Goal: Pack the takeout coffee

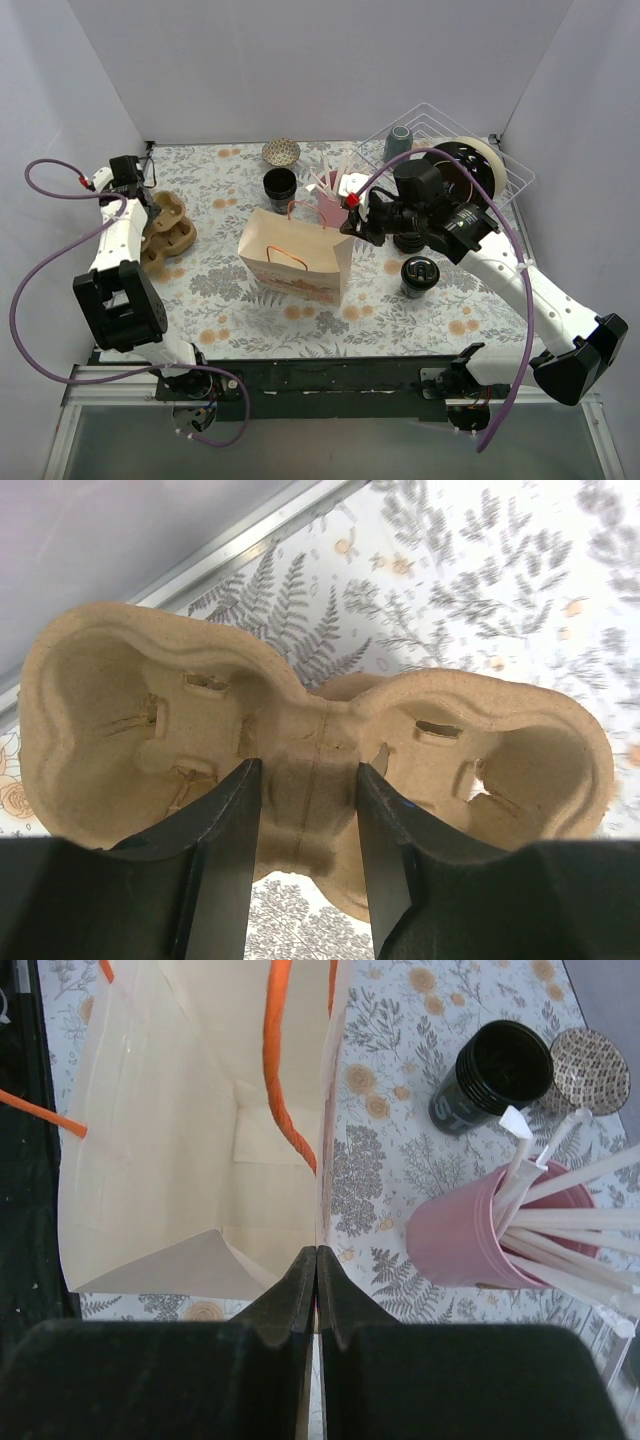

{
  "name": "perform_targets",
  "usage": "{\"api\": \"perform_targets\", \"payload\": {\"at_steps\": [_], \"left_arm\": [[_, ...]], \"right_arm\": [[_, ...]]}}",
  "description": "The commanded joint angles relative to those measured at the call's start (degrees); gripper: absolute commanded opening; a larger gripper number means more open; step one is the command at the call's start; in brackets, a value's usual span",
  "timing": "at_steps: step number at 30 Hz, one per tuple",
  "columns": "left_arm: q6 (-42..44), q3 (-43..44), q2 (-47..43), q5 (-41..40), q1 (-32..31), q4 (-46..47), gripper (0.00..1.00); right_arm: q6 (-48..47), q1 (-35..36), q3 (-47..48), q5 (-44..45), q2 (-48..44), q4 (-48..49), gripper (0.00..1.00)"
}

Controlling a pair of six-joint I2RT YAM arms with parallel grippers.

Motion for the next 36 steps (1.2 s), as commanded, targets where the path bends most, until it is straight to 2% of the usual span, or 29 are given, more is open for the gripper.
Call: {"api": "perform_targets", "payload": {"at_steps": [1,3,4,6,7,12,14,18,23,30,34,36], "left_arm": [[0.8,3.5,-7.5,2.8,0.0,0.7,0.30],[2.4,3.9,-10.2,6.9,0.0,1.7,0.30],[2.8,4.3,-11.2,8.0,-0.1,2.0,0.30],[3.5,4.9,-13.0,9.4,-0.8,2.8,0.29],[4.4,5.2,-14.5,10.7,-1.1,3.0,0.29],[7.6,8.8,-16.9,15.4,-5.3,2.5,0.27],[8.7,9.2,-18.7,17.1,-7.4,2.7,0.26],[10.3,11.6,-20.7,18.9,-16.0,3.4,0.26],[10.4,14.5,-22.2,24.9,-22.9,4.5,0.25],[7.5,17.0,-25.5,33.7,-24.4,5.0,0.26],[2.9,16.3,-27.3,45.1,-24.4,6.0,0.27],[1.2,15.0,-28.3,47.7,-24.3,6.7,0.27]], "right_arm": [[7.0,0.4,2.7,5.8,0.0,2.5,0.13],[11.3,0.4,3.2,9.8,-0.4,2.7,0.26],[12.6,0.4,3.4,10.9,-1.0,2.7,0.29],[16.0,0.4,3.6,13.0,-1.6,2.6,0.30],[17.5,0.4,4.1,13.8,-1.8,2.5,0.36],[28.4,0.4,4.2,19.8,-2.4,1.8,0.45],[28.3,0.4,3.3,18.8,-2.8,2.2,0.46],[24.2,0.4,2.9,20.5,-3.3,3.7,0.47],[23.0,0.4,6.5,21.2,-2.4,4.0,0.46],[22.6,0.2,7.0,24.1,0.3,2.9,0.47],[21.0,0.2,8.0,20.5,1.8,1.9,0.47],[20.5,-0.1,7.8,20.7,2.2,1.9,0.47]]}}
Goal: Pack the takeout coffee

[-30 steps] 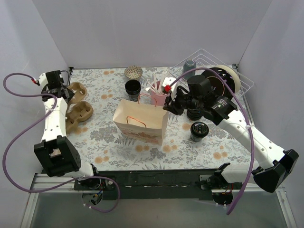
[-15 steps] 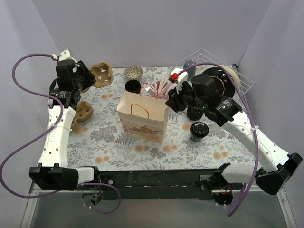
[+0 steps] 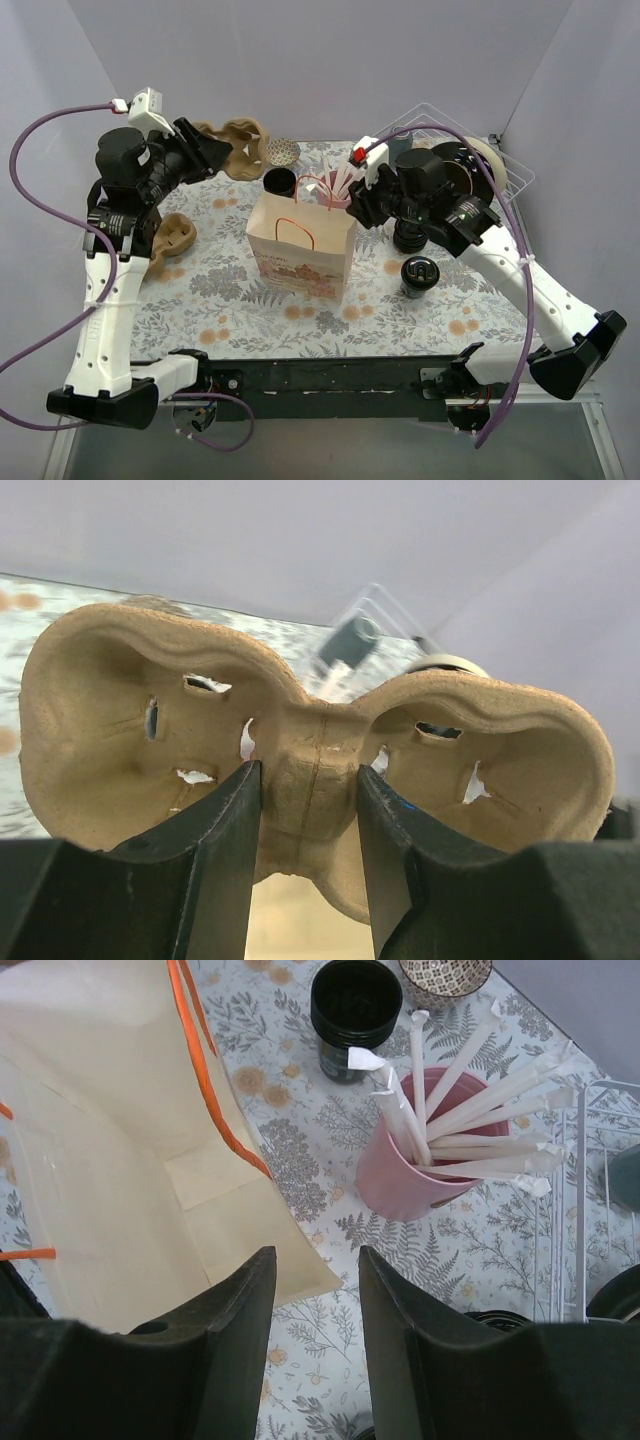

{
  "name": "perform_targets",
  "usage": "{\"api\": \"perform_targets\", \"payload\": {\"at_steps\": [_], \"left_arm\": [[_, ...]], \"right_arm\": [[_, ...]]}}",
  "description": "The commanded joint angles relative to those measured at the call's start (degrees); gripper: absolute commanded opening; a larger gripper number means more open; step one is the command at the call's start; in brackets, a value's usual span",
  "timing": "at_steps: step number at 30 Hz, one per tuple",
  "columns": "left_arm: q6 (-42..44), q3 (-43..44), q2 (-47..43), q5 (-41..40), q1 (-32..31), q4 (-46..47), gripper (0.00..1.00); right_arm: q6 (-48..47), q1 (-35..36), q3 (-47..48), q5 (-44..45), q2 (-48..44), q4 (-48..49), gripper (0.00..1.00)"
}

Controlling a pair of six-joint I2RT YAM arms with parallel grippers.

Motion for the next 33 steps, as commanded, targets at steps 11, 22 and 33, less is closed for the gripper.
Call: {"api": "perform_targets", "payload": {"at_steps": [11,22,33], "left_arm": [[-17.2,-8.5,-7.2,27.1,-0.6,12.0,0.25],[-21.2,-16.2,-8.1,26.1,-6.6,17.4,0.23],[-14.1,-18.6,-8.9,19.3,-10.5,10.9,0.23]], "right_arm": [[-2.0,-0.3,-0.7,-3.7,1.6,0.9,0.38],[-2.5,-0.3,-1.4,-3.9,3.5,2.2,0.26],[-4.0,-0.3,-2.1,-4.4,3.2,4.0,0.01]]}}
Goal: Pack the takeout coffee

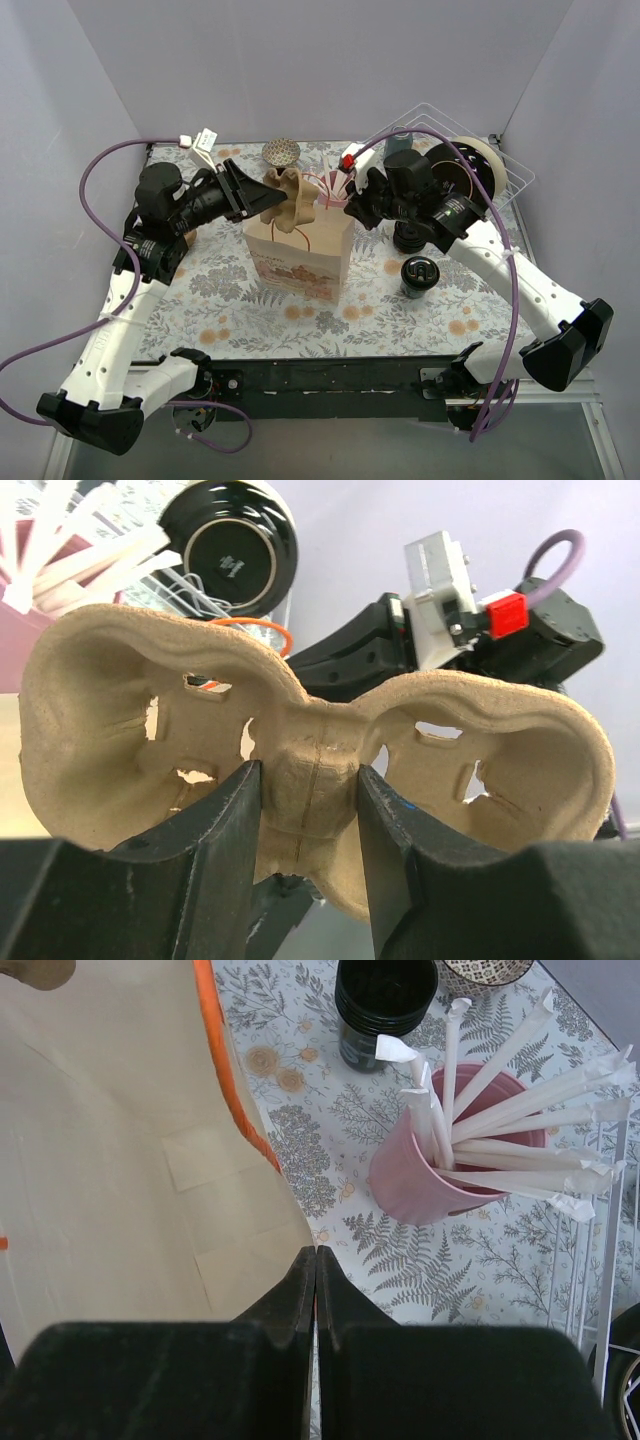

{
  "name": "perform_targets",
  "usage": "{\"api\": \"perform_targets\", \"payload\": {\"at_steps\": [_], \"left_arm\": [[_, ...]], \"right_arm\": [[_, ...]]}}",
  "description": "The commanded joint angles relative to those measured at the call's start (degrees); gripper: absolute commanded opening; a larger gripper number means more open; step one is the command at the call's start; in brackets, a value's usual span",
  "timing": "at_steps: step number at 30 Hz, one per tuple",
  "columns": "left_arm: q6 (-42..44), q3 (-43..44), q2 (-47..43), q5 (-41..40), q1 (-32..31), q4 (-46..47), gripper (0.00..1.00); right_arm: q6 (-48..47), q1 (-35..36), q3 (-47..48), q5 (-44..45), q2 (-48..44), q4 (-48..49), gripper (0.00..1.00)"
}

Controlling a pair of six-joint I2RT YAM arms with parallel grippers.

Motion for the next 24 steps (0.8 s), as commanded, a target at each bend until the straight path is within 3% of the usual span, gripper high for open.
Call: {"api": "perform_targets", "payload": {"at_steps": [1,9,24], "left_arm": [[5.1,0.4,-1.4,-3.9,-0.8,-4.1,0.22],[13.1,1.6,0.3,-9.7,-1.0,-10.7,0.22],[10.9,8.2,4.7,-17.4,-1.1,-14.6,0.19]], "right_arm": [[-0.9,-0.1,-1.0,-1.1,-0.5,3.0,0.01],[-2.2,-0.1,-3.2,-3.3,-2.4,5.3,0.01],[-4.5,-0.1,-8.5,-6.7,-6.0,9.1,0.01]]}}
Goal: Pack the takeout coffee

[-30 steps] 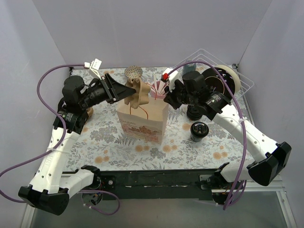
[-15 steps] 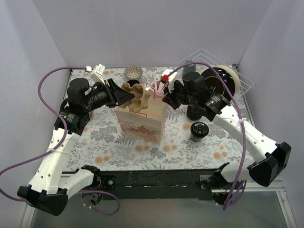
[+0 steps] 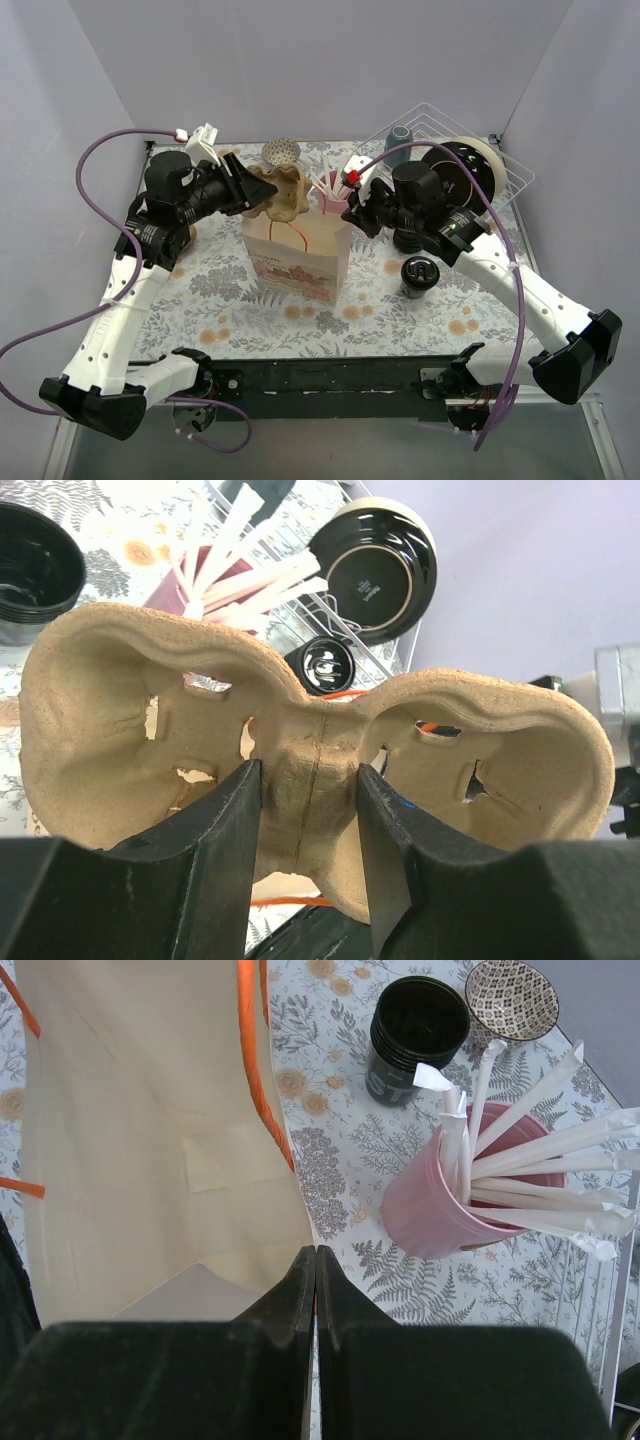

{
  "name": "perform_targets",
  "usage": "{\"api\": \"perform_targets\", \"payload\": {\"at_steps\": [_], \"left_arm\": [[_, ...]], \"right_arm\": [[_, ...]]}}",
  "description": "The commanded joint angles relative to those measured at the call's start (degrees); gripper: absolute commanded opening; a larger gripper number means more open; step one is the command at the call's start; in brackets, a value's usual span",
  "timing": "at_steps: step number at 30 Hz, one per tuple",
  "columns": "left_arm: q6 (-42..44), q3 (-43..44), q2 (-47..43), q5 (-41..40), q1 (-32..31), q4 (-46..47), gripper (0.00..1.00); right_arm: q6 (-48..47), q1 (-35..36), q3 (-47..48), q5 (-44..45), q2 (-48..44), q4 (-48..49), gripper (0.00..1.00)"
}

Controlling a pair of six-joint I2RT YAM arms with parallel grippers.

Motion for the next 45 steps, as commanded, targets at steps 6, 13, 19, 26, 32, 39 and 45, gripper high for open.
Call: {"api": "perform_targets", "payload": {"at_steps": [6,13,19,26,32,39,45], "left_arm": [[-0.5,2.5,-0.5,-5.1,-0.3,-4.8,0.18],[-0.9,0.0,-1.9,-5.8,-0.7,-7.0,0.17],[-3.9,0.6,-3.4,-8.7,-0.7,-7.2,0.15],[-7.6,0.0,-2.5,-11.0,-0.7,-8.0,0.12],[-12.1,-0.8,-4.1,-9.5,-0.7,-4.6,0.11],[-13.5,-1.9,-4.8,-9.1,-0.7,-4.2,0.12],[-9.4,-2.1,-3.7,-7.3,-0.7,-7.3,0.12]], "right_arm": [[-0.2,-0.1,-0.1,-0.9,-1.5,2.0,0.01],[-0.5,0.0,0.0,-2.3,-1.5,4.2,0.01],[-1.8,1.8,-1.3,-3.2,-2.2,6.1,0.01],[-1.6,2.3,-2.1,-1.9,-2.4,5.6,0.01],[-1.8,2.7,-3.3,-1.8,-3.3,5.7,0.01],[-1.9,2.9,-3.2,-1.2,-3.3,4.9,0.01],[-0.9,2.9,-2.5,0.9,-3.2,5.0,0.01]]}}
